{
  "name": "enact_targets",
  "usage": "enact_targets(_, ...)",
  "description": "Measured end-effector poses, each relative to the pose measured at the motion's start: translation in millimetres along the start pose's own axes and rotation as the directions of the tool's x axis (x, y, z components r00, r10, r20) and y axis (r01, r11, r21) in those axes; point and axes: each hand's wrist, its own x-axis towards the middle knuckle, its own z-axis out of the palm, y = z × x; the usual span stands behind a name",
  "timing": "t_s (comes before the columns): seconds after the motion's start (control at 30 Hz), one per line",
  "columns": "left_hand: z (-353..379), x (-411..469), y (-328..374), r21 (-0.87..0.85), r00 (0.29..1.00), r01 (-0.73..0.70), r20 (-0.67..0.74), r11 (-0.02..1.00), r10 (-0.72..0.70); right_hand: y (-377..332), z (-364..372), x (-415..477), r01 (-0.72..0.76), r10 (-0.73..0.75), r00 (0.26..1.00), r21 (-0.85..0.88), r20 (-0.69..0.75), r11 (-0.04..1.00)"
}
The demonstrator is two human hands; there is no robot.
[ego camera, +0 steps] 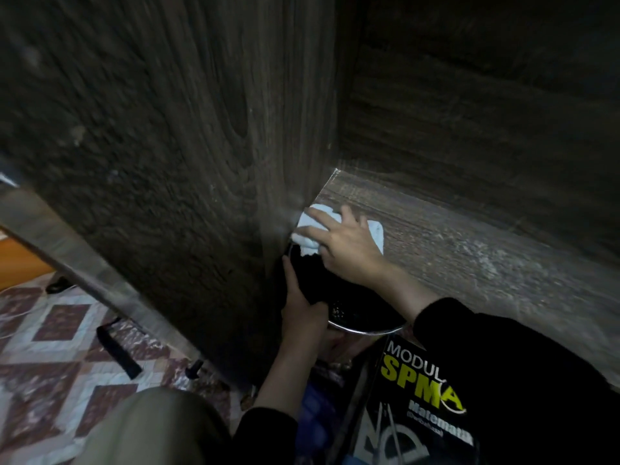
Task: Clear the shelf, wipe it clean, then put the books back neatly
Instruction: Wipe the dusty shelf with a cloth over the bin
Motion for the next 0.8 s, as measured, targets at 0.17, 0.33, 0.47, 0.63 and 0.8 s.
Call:
enact_targets(0.17, -2, -1, -2, -0.029, 0.999, 0.016, 0.043, 0.999, -0.014, 21, 0, -27, 0.280, -0.280, 0.959, 0.013, -0.042, 0.960)
enact_targets(0.33, -3, 0, -1, -0.051, 0.999, 0.016, 0.037, 0.999, -0.014, 49, -9, -65, 0.258, -0.223, 0.963, 0.280, -0.152, 0.925)
enact_targets(0.47, -3, 0, 3, -0.105, 0.997, 0.061, 0.055, 0.993, -0.056, 87, -30, -62, -0.113, 0.292, 0.940, 0.649, -0.174, 0.753)
enact_targets(0.63, -2, -4, 8, -0.110, 0.996, 0.059, 0.067, 0.992, -0.052, 86, -5, -61, -0.376, 0.412, 0.903, 0.242, -0.121, 0.895)
enact_targets(0.8, 0, -4, 5, -0.113, 0.998, 0.053, 0.053, 0.992, -0.047, 25, 9, -88, -0.079, 0.093, 0.988, 0.113, -0.126, 0.990)
